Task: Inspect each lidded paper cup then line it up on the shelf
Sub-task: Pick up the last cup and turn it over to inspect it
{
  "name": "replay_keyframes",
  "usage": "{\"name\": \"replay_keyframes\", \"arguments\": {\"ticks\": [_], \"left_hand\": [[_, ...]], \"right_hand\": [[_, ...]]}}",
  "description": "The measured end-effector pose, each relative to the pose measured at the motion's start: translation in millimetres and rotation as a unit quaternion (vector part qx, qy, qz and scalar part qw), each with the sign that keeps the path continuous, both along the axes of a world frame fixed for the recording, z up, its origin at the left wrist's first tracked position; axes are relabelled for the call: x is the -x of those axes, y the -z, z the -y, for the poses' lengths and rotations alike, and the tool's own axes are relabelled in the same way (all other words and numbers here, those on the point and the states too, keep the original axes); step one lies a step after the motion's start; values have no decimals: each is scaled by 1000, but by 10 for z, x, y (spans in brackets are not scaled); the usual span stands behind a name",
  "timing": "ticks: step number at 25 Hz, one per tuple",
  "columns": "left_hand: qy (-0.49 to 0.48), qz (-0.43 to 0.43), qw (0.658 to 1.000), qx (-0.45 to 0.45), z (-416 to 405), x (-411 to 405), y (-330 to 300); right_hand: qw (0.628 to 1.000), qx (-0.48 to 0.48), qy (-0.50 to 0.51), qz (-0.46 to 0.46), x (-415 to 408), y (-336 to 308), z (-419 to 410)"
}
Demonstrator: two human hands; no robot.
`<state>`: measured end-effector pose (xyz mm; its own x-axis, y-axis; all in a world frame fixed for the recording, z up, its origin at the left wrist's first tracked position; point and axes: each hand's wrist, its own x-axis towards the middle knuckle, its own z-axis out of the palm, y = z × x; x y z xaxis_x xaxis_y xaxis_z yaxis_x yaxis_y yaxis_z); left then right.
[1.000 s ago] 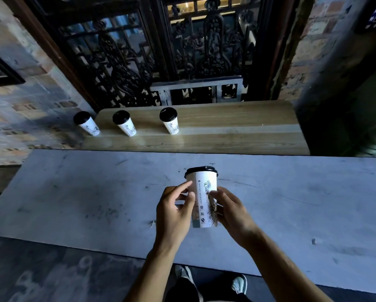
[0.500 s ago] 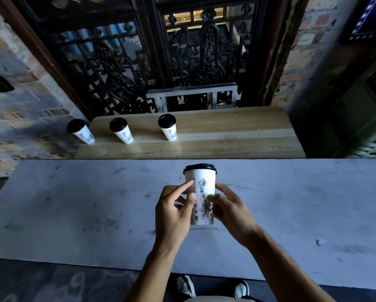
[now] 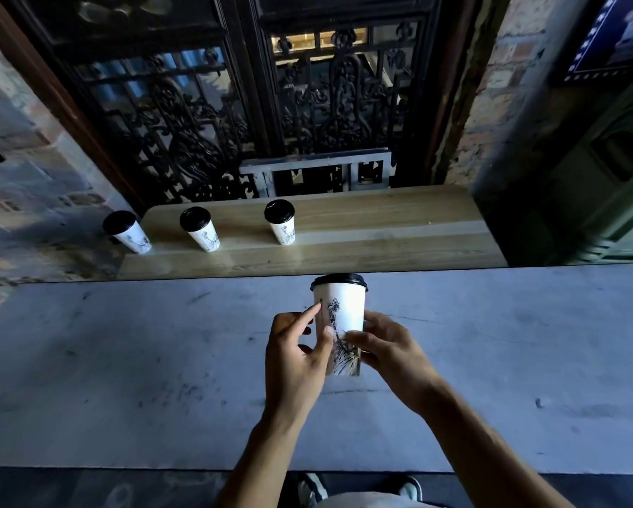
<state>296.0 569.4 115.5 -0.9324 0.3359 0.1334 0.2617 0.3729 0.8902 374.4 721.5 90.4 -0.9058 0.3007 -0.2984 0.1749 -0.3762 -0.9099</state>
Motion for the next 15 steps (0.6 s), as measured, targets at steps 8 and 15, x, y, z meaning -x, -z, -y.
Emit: {"name": "replay_keyframes", "arguments": {"ticks": [8,15], "left_hand": [[-5,28,999,-14,81,49,-16],[-13,28,999,-15,119,80,24]], "right_hand": [[998,43,52,13,35,55,-13],[999,-4,37,0,40,103,-30]]}}
